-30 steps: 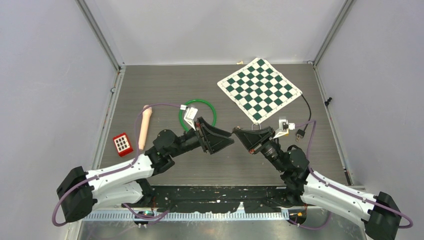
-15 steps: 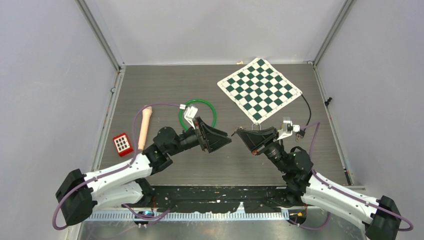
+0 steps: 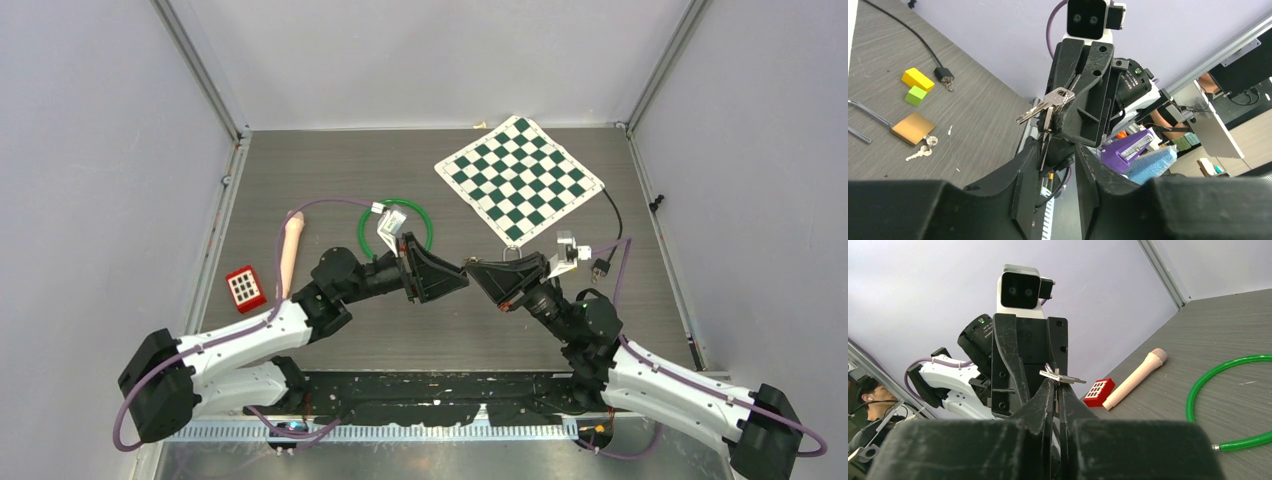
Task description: Unlock with the key
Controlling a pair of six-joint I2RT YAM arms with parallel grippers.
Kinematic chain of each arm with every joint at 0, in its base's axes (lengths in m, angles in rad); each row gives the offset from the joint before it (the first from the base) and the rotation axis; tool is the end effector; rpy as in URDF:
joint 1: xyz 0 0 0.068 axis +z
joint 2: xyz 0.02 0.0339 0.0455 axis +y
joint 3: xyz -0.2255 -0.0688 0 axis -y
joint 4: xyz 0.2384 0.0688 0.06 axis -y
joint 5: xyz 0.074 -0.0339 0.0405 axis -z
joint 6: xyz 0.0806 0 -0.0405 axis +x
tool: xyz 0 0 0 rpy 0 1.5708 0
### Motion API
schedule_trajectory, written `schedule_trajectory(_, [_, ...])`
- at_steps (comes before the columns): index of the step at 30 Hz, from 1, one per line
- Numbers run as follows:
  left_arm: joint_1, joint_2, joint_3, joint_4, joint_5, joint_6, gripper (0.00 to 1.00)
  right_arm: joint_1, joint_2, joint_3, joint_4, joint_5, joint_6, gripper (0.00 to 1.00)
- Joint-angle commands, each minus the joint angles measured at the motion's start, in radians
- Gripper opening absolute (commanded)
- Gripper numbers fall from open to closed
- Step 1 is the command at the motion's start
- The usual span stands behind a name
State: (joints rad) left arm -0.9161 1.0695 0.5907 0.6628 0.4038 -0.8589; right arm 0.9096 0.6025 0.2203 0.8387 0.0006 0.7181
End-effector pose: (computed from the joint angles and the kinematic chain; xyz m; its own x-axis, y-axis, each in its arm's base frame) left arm 0.1554 -0.2545 0.2818 -0.6576 -0.2868 -0.6967 0.7145 0.0557 -0.6974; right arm 0.1330 0.1709 0.2762 -0.3152 0.6663 -0.6758 -0.7722 0.2338 0.5908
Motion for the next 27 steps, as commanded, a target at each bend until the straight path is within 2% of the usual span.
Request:
schedule_trajectory(1, [0.002,0.007,0.045,0.078,0.04,0.005,0.31,-0.002,-0.009,0.029,0.064,-0.012,0.012,0.05])
schedule_trajectory(3, [0.002,0.013,0.043,0.087,0.043,0.0,0.21,-0.002,-0.009,0.029,0.063,-0.011,0.012,0.05])
schedule_trajectory(6, [0.002,0.015,0.042,0.093,0.044,-0.003,0.01,-0.002,-0.007,0.029,0.063,-0.011,0.014,0.05])
schedule_trajectory(9, [0.007,0.005,0.039,0.087,0.04,-0.002,0.0,-0.001,-0.005,0.028,0.06,-0.016,0.013,0.05])
schedule_trajectory(11, [0.029,-0.012,0.038,0.043,0.042,-0.006,0.0,-0.001,-0.013,0.027,0.037,-0.02,0.008,0.11])
schedule_trajectory(12, [0.049,-0.024,0.04,0.008,0.048,-0.008,0.0,-0.002,-0.026,0.029,0.021,-0.02,-0.003,0.23])
schedule_trajectory(13, [0.074,-0.038,0.041,-0.034,0.067,-0.006,0.0,0.0,-0.037,0.031,-0.019,-0.02,-0.012,0.3])
schedule_trajectory(14, [0.099,-0.059,0.047,-0.094,0.081,0.002,0.0,-0.001,-0.065,0.036,-0.049,-0.02,-0.037,0.4])
schedule_trajectory(16, [0.148,-0.102,0.079,-0.271,0.106,0.059,0.0,-0.001,-0.123,0.052,-0.162,-0.009,-0.09,0.5])
schedule_trajectory(18, [0.177,-0.145,0.152,-0.528,0.105,0.176,0.0,-0.002,-0.191,0.074,-0.3,0.027,-0.158,0.55])
schedule_trajectory(21, [0.194,-0.149,0.28,-0.881,0.095,0.355,0.0,0.0,-0.259,0.126,-0.507,0.051,-0.31,0.59])
schedule_trajectory(24, [0.203,-0.121,0.375,-1.095,0.138,0.468,0.0,-0.001,-0.284,0.189,-0.657,0.017,-0.432,0.59])
schedule_trajectory(27, [0.203,-0.078,0.446,-1.251,0.211,0.56,0.0,-0.001,-0.244,0.297,-0.743,-0.088,-0.533,0.57])
